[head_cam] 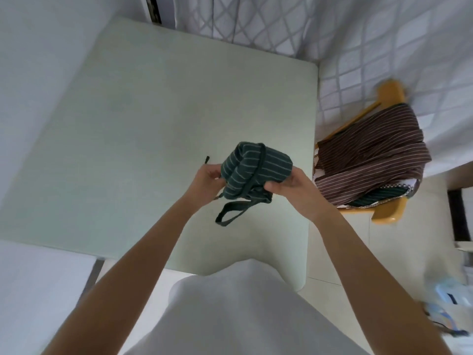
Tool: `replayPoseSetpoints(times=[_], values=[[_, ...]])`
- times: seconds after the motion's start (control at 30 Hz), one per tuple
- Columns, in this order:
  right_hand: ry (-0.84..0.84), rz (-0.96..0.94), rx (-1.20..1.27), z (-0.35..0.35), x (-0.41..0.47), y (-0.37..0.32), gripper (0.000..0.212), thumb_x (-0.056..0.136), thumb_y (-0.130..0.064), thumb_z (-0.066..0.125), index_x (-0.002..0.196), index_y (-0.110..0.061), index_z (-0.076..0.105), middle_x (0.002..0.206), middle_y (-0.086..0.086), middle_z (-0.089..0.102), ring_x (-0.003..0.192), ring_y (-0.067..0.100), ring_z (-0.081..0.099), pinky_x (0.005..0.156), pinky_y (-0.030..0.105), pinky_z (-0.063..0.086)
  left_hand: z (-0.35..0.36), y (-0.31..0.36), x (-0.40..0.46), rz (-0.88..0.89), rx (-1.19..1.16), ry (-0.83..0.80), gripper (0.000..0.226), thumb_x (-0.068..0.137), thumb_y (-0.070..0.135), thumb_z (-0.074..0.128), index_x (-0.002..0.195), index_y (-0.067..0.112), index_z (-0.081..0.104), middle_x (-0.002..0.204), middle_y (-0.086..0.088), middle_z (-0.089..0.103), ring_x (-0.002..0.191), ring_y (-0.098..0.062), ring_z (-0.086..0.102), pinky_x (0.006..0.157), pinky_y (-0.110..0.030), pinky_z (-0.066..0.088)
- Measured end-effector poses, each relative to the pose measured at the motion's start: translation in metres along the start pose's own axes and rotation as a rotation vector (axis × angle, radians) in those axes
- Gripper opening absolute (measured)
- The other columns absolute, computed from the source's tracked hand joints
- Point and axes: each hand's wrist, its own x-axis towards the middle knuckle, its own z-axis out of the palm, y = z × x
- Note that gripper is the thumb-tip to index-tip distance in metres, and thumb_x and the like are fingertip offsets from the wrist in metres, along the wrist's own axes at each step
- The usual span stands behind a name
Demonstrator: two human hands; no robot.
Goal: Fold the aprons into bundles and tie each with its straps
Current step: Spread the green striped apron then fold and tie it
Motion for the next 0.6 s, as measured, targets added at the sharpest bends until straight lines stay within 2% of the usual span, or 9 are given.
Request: replayPoseSetpoints(times=[0.07,0.1,0.2,0.23,0.3,0.37,0.43,0.53,0.6], values=[[0.092,0.003,0.169,0.008,0.001,0.003,0.051,0.064,-0.044,0.081,0.108,-0.026,0.064,0.107,-0.007,0.068,0.111,0.013,0.058,0.097,0.030,0.045,0.017,-0.006,-0.008,-0.115,-0.003,-0.015,0.026,0.087,-0.013,0.050,0.064,-0.018,0.062,0.040,0.019,0.052,0.043,0.009,0.047,0.053,-0.005,0.035],[0.133,0.012,0.256,0.010,0.003,0.005,0.058,0.062,-0.045,0.083,0.111,-0.022,0.061,0.108,-0.005,0.068,0.110,0.014,0.059,0.098,0.033,0.045,0.023,-0.011,-0.011,-0.128,0.007,-0.055,0.027,0.090,-0.004,0.052,0.069,-0.006,0.068,0.048,0.020,0.057,0.050,0.011,0.051,0.058,-0.006,0.036],[0.247,0.022,0.424,0.015,0.005,0.007,0.073,0.056,-0.043,0.087,0.118,-0.018,0.056,0.111,0.002,0.068,0.111,0.021,0.060,0.102,0.042,0.043,0.026,-0.026,-0.016,-0.044,0.070,-0.101,0.022,0.095,0.017,0.051,0.095,0.035,0.065,0.102,0.016,0.062,0.094,0.015,0.053,0.086,-0.006,0.038],[0.283,0.023,0.426,0.015,0.004,0.006,0.076,0.055,-0.044,0.087,0.119,-0.018,0.055,0.111,0.002,0.068,0.111,0.022,0.060,0.102,0.043,0.043,0.024,-0.029,-0.017,0.007,0.079,-0.047,0.026,0.097,0.019,0.046,0.105,0.040,0.060,0.117,0.013,0.057,0.110,0.011,0.049,0.095,-0.008,0.034],[0.322,0.028,0.387,0.016,0.003,0.003,0.079,0.054,-0.047,0.086,0.120,-0.018,0.054,0.112,0.001,0.068,0.113,0.022,0.059,0.102,0.043,0.043,0.020,-0.025,-0.023,0.064,-0.056,0.019,0.030,0.101,0.022,0.036,0.122,0.033,0.055,0.131,0.012,0.051,0.125,0.003,0.041,0.104,-0.010,0.029],[0.320,0.034,0.308,0.015,0.000,0.000,0.080,0.056,-0.050,0.084,0.122,-0.018,0.053,0.114,0.003,0.067,0.114,0.025,0.058,0.102,0.049,0.042,0.017,-0.019,-0.025,0.053,-0.161,-0.075,0.033,0.102,0.022,0.033,0.126,0.019,0.055,0.123,0.011,0.058,0.120,0.002,0.048,0.099,-0.009,0.032],[0.313,0.026,0.237,0.013,-0.004,-0.001,0.076,0.060,-0.051,0.082,0.123,-0.021,0.052,0.116,0.003,0.065,0.115,0.027,0.058,0.100,0.054,0.042,0.012,-0.015,-0.023,0.044,-0.165,-0.187,0.027,0.100,0.020,0.039,0.117,0.019,0.060,0.101,0.005,0.066,0.102,-0.007,0.059,0.091,-0.016,0.040],[0.251,0.004,0.182,0.001,-0.013,-0.006,0.066,0.064,-0.045,0.082,0.120,-0.023,0.055,0.116,-0.002,0.066,0.118,0.022,0.056,0.101,0.043,0.044,0.004,-0.015,-0.015,0.010,-0.007,-0.245,0.021,0.097,0.023,0.046,0.103,0.028,0.066,0.082,0.006,0.068,0.084,-0.015,0.059,0.081,-0.026,0.041],[0.091,0.036,0.031,-0.008,-0.024,-0.017,0.043,0.073,-0.030,0.077,0.113,-0.029,0.062,0.110,-0.006,0.068,0.113,0.014,0.058,0.096,0.029,0.046,-0.006,-0.016,-0.004,-0.004,0.153,-0.288,0.018,0.094,0.022,0.051,0.098,0.024,0.068,0.084,0.003,0.070,0.083,-0.018,0.062,0.084,-0.034,0.047]])
